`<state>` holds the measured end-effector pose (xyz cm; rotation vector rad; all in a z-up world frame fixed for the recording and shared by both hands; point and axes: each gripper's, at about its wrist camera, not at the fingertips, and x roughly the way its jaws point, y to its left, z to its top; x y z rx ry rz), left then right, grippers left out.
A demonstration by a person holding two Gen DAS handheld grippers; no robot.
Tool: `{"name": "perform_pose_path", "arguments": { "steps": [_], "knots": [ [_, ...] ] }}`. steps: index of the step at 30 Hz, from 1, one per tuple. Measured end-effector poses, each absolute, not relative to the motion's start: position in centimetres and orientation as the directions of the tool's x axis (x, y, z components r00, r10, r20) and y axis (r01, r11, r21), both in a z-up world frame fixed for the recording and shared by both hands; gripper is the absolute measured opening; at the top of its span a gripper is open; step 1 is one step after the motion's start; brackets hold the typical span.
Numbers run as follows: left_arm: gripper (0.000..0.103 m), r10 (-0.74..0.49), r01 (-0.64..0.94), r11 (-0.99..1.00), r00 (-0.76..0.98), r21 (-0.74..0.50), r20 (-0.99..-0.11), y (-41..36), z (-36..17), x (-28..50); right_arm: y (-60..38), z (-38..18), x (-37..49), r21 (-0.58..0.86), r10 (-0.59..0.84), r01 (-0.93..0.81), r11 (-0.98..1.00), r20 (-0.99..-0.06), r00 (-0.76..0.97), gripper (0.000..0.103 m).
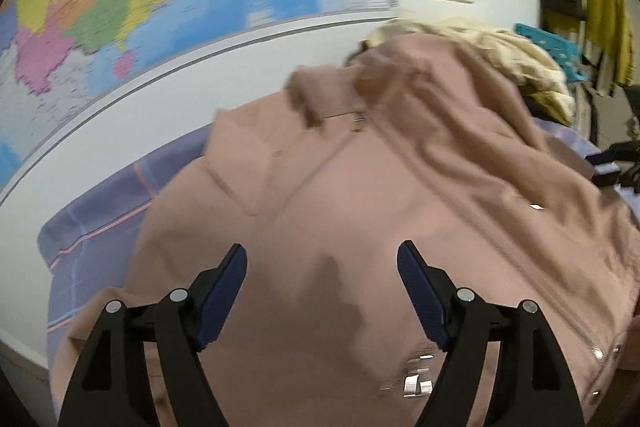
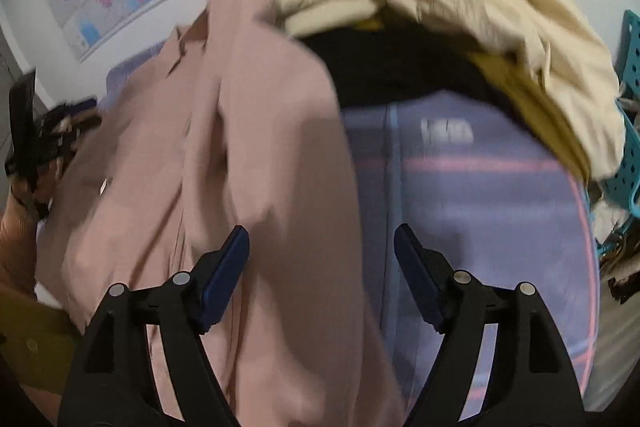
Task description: Fold large clothes
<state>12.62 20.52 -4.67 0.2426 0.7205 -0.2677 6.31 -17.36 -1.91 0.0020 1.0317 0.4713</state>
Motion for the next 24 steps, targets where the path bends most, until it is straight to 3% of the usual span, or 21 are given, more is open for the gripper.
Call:
{"name": "perform_pose_path", "arguments": {
  "steps": [2,5,6,9,13,15,19,24],
  "knots": [
    [0.077,-0.183,0.354,0.927,0.716,0.124,-0.674,18.9,-4.8,12.2,-17.2,-2.7,5.7,0.205,0.362,-0.383,0.901,-0.842,0.400,0.074],
    [0.078,-0.192,0.380,0.915,0.707,0.137,-0.681,17.1,-5.1,12.0,-18.0,-3.3,5.7,0.246,0.385,-0.371,0.895,-0.848,0.364,0.018],
    [0.078,-0.200,0.389,0.912,0.702,0.132,-0.684,16.8,-5.2,12.0,-18.5,-2.9,5.9,0.310,0.439,-0.371,0.875,-0.831,0.341,0.005],
    [0.078,-0.222,0.413,0.902,0.698,0.129,-0.680,16.0,-4.9,11.6,-20.3,0.5,6.3,0.383,0.504,-0.348,0.856,-0.771,0.390,0.005],
    [0.078,-0.302,0.460,0.885,0.685,0.072,-0.663,15.6,-3.7,11.2,-22.3,7.3,6.5,0.511,0.625,-0.360,0.780,-0.624,0.469,0.005],
    [0.078,-0.399,0.516,0.857,0.663,0.001,-0.633,15.4,-2.6,10.7,-21.5,10.3,6.3,0.552,0.682,-0.403,0.730,-0.559,0.471,0.005],
    [0.082,-0.569,0.623,0.771,0.578,-0.134,-0.584,14.3,-1.4,9.4,-18.0,12.3,6.2,0.571,0.741,-0.473,0.671,-0.530,0.413,0.006],
    [0.085,-0.752,0.737,0.600,0.387,-0.312,-0.533,11.1,-1.9,8.2,-12.8,10.8,6.4,0.629,0.794,-0.490,0.604,-0.527,0.303,0.007]
  ]
}}
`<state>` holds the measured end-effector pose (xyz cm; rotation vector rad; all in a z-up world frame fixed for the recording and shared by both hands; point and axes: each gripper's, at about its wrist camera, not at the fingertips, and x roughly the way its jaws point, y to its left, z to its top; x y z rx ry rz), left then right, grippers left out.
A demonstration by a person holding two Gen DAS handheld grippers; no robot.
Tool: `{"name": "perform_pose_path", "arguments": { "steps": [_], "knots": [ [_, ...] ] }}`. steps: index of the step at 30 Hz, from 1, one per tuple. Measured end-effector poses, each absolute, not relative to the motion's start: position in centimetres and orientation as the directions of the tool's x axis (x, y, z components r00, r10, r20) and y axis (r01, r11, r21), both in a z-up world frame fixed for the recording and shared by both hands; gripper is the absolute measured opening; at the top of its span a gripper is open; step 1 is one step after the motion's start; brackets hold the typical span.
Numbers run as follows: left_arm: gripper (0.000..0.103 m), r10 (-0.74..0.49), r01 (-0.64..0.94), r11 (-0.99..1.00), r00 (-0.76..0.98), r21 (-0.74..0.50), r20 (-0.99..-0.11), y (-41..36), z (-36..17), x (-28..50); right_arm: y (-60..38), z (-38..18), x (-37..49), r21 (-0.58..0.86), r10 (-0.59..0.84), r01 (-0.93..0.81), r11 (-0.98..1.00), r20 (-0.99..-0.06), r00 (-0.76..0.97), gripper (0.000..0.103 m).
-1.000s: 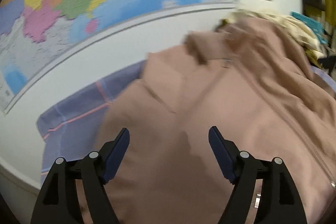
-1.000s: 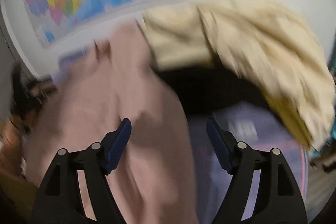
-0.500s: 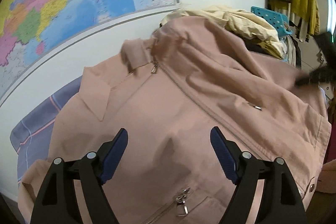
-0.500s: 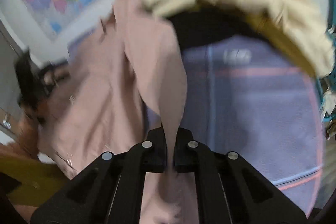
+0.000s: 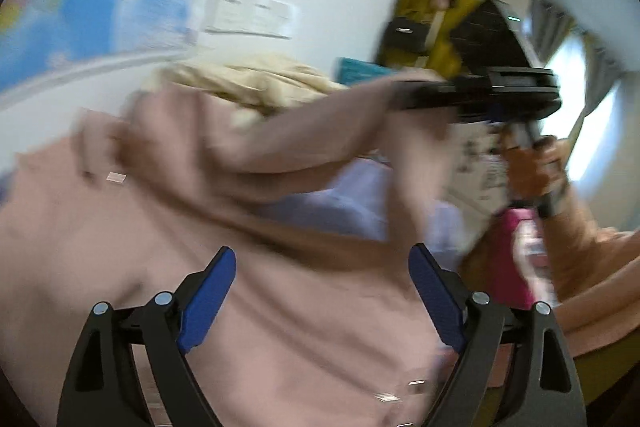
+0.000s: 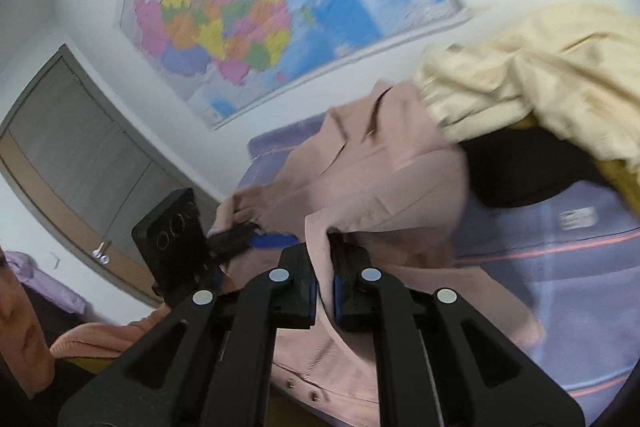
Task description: Fold large clothes
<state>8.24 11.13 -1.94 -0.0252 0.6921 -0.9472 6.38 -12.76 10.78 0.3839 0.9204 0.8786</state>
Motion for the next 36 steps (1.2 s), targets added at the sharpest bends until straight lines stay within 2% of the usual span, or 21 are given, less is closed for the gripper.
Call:
{"name": "perform_pose_path", "arguments": {
  "steps": [3,6,7,8,9,10,11,12,15,18,20,22,25,27,28,30,31,32,33,34,36],
  "knots": [
    [0.093,-0.779,0.750,0.560,0.332,-0.352,-0.533,8.6,-2.5,8.2,-9.9,9.6,6.7,0.657,0.813,-0.487,0.576,-0.524,0.255,0.008],
    [0.087,-0.793,0.728,0.552,0.307,-0.407,-0.526,6.9,-2.9,9.5,-8.4,8.9,7.3,0.679,0.824,-0.478,0.557,-0.521,0.222,0.010],
    [0.063,-0.807,0.726,0.536,0.290,-0.430,-0.514,6.6,-2.8,9.8,-8.3,8.8,7.3,0.679,0.824,-0.479,0.557,-0.523,0.217,0.011],
    [0.028,-0.819,0.729,0.517,0.268,-0.449,-0.508,6.5,-2.8,10.0,-7.6,8.5,7.4,0.680,0.825,-0.482,0.552,-0.529,0.198,0.012],
    [0.013,-0.839,0.728,0.479,0.216,-0.490,-0.499,6.6,-2.8,10.2,-7.2,8.4,7.7,0.677,0.821,-0.483,0.556,-0.539,0.189,0.015],
    [0.002,-0.847,0.726,0.463,0.194,-0.509,-0.494,6.9,-2.6,10.1,-6.9,8.3,7.8,0.662,0.809,-0.487,0.570,-0.557,0.189,0.019],
    [0.002,-0.854,0.729,0.455,0.195,-0.511,-0.483,8.0,-2.5,9.7,-6.7,8.3,7.8,0.651,0.804,-0.499,0.572,-0.567,0.181,0.025],
    [0.002,-0.850,0.733,0.468,0.220,-0.494,-0.479,9.2,-2.3,9.1,-6.6,8.3,7.9,0.643,0.800,-0.511,0.570,-0.575,0.170,0.038],
    [0.002,-0.830,0.697,0.524,0.287,-0.490,-0.478,13.3,-2.2,7.9,-7.3,8.9,7.9,0.581,0.772,-0.554,0.596,-0.604,0.197,0.051],
    [0.002,-0.776,0.624,0.613,0.360,-0.485,-0.518,17.5,-2.7,6.7,-8.7,8.8,9.2,0.526,0.730,-0.544,0.654,-0.627,0.272,0.052],
    [0.003,-0.757,0.581,0.642,0.373,-0.501,-0.537,19.7,-3.2,6.2,-8.8,8.1,11.0,0.422,0.635,-0.512,0.748,-0.678,0.370,0.053],
    [0.007,-0.728,0.538,0.678,0.396,-0.500,-0.560,21.3,-3.9,6.2,-8.2,6.8,12.9,0.308,0.533,-0.484,0.819,-0.720,0.445,0.062],
    [0.025,-0.706,0.483,0.703,0.387,-0.522,-0.593,22.1,-5.4,6.1,-6.7,4.5,16.2,0.302,0.513,-0.470,0.829,-0.744,0.428,0.064],
    [0.048,-0.708,0.463,0.701,0.360,-0.542,-0.608,21.9,-6.4,6.2,-5.7,3.5,17.6,0.267,0.495,-0.491,0.829,-0.760,0.421,0.069],
    [0.050,-0.714,0.457,0.694,0.338,-0.556,-0.613,21.4,-6.8,6.1,-4.6,2.6,18.6,0.242,0.481,-0.515,0.822,-0.779,0.402,0.069],
    [0.051,-0.716,0.463,0.689,0.317,-0.558,-0.621,20.8,-7.2,6.0,-3.6,1.6,19.5,0.187,0.430,-0.513,0.838,-0.805,0.408,0.065],
    [0.051,-0.708,0.464,0.696,0.313,-0.548,-0.633,20.3,-7.5,6.3,-3.1,0.9,20.2,0.205,0.438,-0.525,0.826,-0.819,0.369,0.046],
    [0.043,-0.698,0.458,0.704,0.301,-0.543,-0.650,20.0,-7.8,6.5,-2.8,0.5,20.7,0.221,0.444,-0.532,0.817,-0.830,0.338,0.027],
    [0.019,-0.690,0.449,0.709,0.286,-0.544,-0.665,19.9,-8.1,6.9,-2.8,0.4,21.1,0.237,0.451,-0.531,0.813,-0.834,0.319,0.003],
    [0.009,-0.682,0.439,0.716,0.272,-0.543,-0.679,20.0,-8.3,7.0,-3.3,1.0,21.4,0.262,0.471,-0.524,0.811,-0.824,0.317,0.004],
    [0.005,-0.668,0.427,0.730,0.280,-0.534,-0.689,21.2,-7.8,7.6,-5.0,3.4,21.8,0.303,0.520,-0.511,0.804,-0.776,0.357,0.004]
  ]
}}
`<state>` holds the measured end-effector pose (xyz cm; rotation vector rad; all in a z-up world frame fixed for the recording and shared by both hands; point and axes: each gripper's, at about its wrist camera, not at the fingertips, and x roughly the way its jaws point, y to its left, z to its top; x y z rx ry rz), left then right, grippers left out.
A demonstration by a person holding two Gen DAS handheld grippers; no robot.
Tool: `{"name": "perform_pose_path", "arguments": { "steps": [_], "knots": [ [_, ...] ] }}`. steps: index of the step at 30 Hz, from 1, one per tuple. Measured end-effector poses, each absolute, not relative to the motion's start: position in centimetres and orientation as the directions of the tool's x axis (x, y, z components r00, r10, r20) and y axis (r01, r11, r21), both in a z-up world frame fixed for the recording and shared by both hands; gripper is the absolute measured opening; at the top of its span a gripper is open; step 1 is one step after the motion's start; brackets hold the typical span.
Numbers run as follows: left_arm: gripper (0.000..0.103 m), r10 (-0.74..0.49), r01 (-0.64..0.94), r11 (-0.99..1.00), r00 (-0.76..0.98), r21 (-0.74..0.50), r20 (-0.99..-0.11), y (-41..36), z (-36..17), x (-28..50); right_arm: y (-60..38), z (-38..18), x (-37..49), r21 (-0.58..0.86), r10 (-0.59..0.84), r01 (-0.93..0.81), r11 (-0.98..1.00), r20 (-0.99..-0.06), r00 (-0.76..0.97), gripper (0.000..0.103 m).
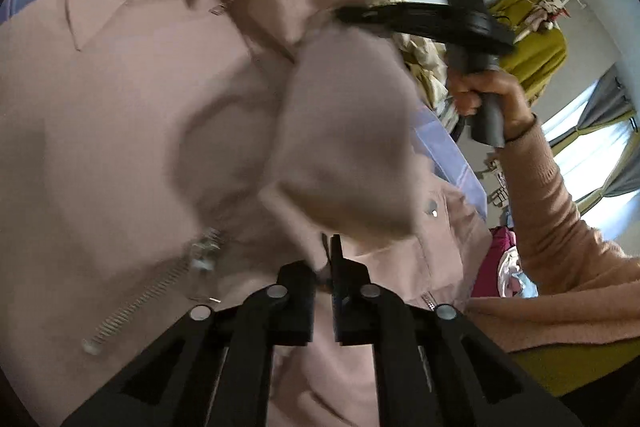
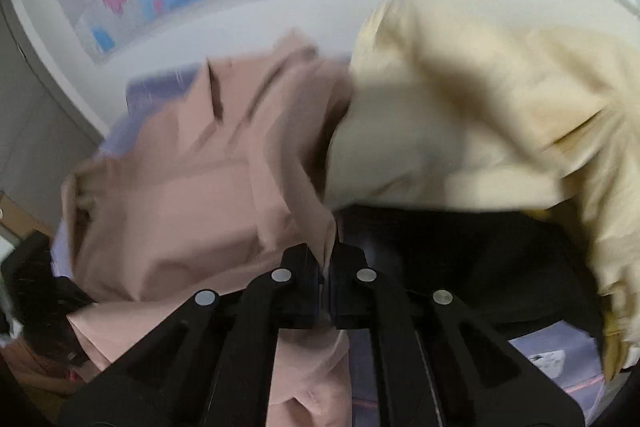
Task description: Fold large clothes
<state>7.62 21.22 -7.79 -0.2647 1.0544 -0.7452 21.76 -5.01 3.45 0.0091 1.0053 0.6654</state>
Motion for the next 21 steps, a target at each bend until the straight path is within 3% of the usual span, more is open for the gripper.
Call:
{"name": "perform_pose_path", "arguments": {
  "steps": [4,7,8,11,14,15,16,21],
  "knots": [
    [0.005,-0.593,0.389,0.801,0.406,-0.455,-0.695,25.0,-4.1,9.1,-9.5,7.4,22.7,0.368,0.556,-0.433,0.823,-0.679,0.479,0.002],
    [0.008,-0.332,0.226,0.943,0.577,-0.245,-0.746,28.2,-1.3,10.3,-11.9,7.0,24.2,0.393,0.522,-0.345,0.852,-0.675,0.522,0.002],
    [0.013,-0.309,0.209,0.951,0.590,-0.228,-0.746,28.9,-1.0,10.4,-12.1,6.3,24.6,0.399,0.519,-0.333,0.854,-0.687,0.509,0.002],
    [0.048,-0.413,0.287,0.910,0.540,-0.301,-0.733,28.9,-0.8,9.6,-12.0,4.1,24.9,0.390,0.506,-0.326,0.861,-0.719,0.476,0.002],
    [0.063,-0.462,0.406,0.870,0.471,-0.280,-0.752,25.1,-1.8,7.5,-12.2,3.4,24.0,0.442,0.550,-0.329,0.834,-0.701,0.454,0.022],
    [0.067,-0.478,0.432,0.855,0.440,-0.287,-0.761,24.0,-2.3,6.9,-12.1,3.5,23.5,0.446,0.560,-0.339,0.828,-0.693,0.454,0.041],
    [0.067,-0.496,0.457,0.837,0.404,-0.300,-0.769,23.3,-2.9,6.6,-12.0,3.6,22.6,0.430,0.554,-0.352,0.832,-0.692,0.464,0.053],
    [0.071,-0.450,0.476,0.837,0.314,-0.271,-0.836,20.1,-6.3,6.6,-11.1,2.7,20.2,0.433,0.573,-0.384,0.815,-0.696,0.433,0.056]
  ]
}}
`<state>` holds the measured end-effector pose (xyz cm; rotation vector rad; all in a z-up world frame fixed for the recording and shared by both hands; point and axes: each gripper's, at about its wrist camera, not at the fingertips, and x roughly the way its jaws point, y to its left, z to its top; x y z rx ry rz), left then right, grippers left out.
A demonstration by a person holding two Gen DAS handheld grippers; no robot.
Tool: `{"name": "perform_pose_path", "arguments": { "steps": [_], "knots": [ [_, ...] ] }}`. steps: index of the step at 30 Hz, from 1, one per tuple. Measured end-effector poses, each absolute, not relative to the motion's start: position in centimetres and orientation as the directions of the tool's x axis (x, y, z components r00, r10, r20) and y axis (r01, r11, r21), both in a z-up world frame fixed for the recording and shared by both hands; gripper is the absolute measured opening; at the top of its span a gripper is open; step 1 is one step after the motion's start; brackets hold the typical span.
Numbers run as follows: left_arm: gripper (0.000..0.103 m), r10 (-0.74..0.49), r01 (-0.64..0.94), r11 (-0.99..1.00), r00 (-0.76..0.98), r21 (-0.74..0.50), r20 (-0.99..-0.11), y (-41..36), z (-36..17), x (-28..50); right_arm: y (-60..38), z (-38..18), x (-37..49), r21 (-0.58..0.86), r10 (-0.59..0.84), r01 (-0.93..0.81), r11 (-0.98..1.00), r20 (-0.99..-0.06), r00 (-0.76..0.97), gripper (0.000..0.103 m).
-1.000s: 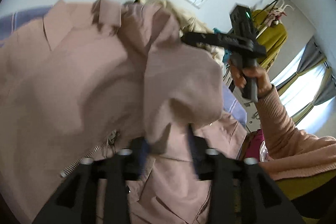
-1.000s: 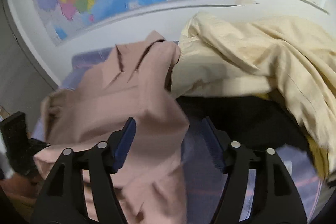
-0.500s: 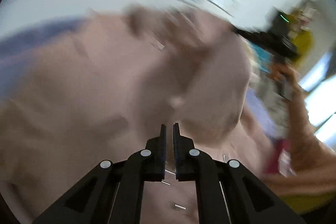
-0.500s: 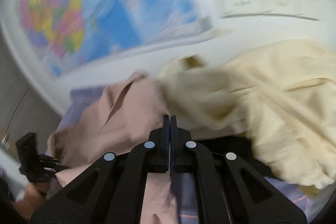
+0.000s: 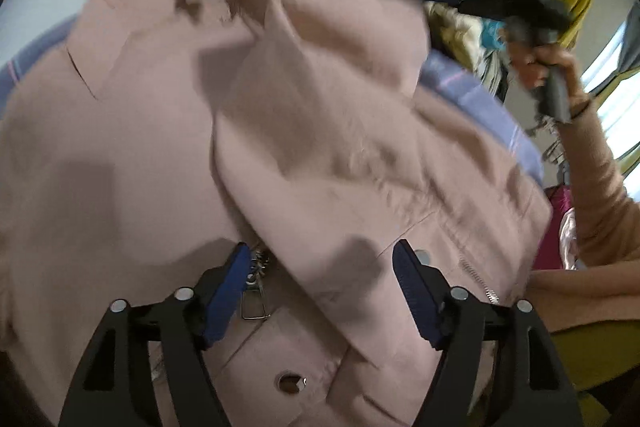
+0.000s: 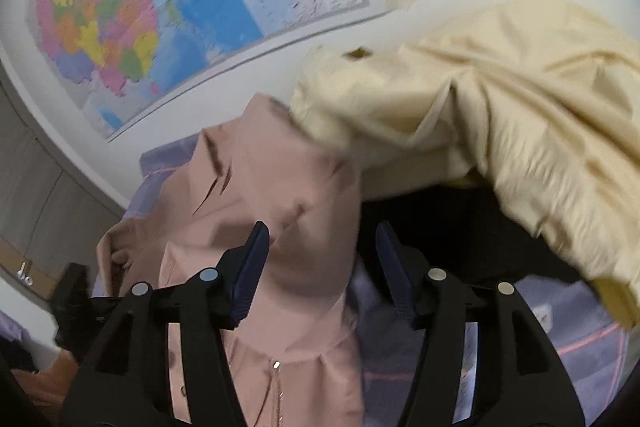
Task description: Fold large clothes
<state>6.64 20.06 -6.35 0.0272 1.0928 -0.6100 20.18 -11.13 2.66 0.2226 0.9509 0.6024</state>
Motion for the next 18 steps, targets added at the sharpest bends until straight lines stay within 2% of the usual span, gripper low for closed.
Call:
{"name": "perform_pose_path", "arguments": {
  "steps": [1,2,3,4,5,6,8,11,12,14,16,17,18],
  "knots": [
    [0.068,-0.442,0.472,0.842,0.326,-0.261,-0.836,20.1,-6.4,6.7,-10.5,2.4,20.0,0.432,0.574,-0.388,0.814,-0.701,0.424,0.056],
    [0.049,-0.440,0.462,0.847,0.329,-0.264,-0.836,20.3,-6.3,6.8,-10.3,2.0,19.7,0.434,0.578,-0.395,0.810,-0.704,0.412,0.056],
    [0.019,-0.435,0.457,0.852,0.349,-0.255,-0.830,20.9,-5.8,6.8,-10.2,1.8,19.6,0.435,0.581,-0.401,0.806,-0.707,0.403,0.056],
    [0.005,-0.433,0.456,0.854,0.360,-0.250,-0.826,21.6,-5.4,7.1,-10.2,1.4,19.4,0.432,0.580,-0.406,0.806,-0.712,0.395,0.056],
    [0.001,-0.456,0.453,0.849,0.368,-0.272,-0.811,22.6,-4.8,7.4,-10.0,1.1,19.3,0.432,0.582,-0.409,0.804,-0.714,0.389,0.056],
    [0.001,-0.461,0.451,0.851,0.400,-0.268,-0.792,23.6,-3.8,7.5,-9.8,0.9,19.2,0.439,0.589,-0.413,0.798,-0.712,0.382,0.056],
    [0.001,-0.378,0.434,0.889,0.516,-0.146,-0.768,25.6,-0.9,7.0,-9.6,0.9,19.4,0.437,0.590,-0.416,0.798,-0.708,0.388,0.056],
    [0.001,-0.298,0.366,0.928,0.612,-0.071,-0.733,29.3,2.3,7.2,-9.6,1.4,19.9,0.453,0.606,-0.416,0.789,-0.686,0.402,0.056],
    [0.001,-0.215,0.308,0.951,0.653,-0.005,-0.726,31.0,3.1,7.5,-9.5,1.5,19.9,0.452,0.608,-0.419,0.787,-0.683,0.405,0.056],
    [0.001,-0.113,0.235,0.970,0.666,0.063,-0.737,32.6,3.2,8.5,-9.0,1.5,20.2,0.436,0.601,-0.430,0.791,-0.689,0.406,0.056],
    [0.003,-0.082,0.207,0.976,0.636,0.067,-0.767,33.5,2.1,9.2,-8.6,1.3,20.5,0.421,0.588,-0.432,0.798,-0.699,0.407,0.056],
    [0.010,-0.144,0.241,0.970,0.591,0.004,-0.794,34.0,1.2,9.4,-8.5,1.1,20.6,0.421,0.588,-0.430,0.799,-0.700,0.405,0.057],
    [0.027,-0.204,0.277,0.959,0.545,-0.055,-0.813,34.0,0.3,9.2,-8.4,1.0,20.7,0.426,0.591,-0.429,0.796,-0.700,0.401,0.057]
  ]
}}
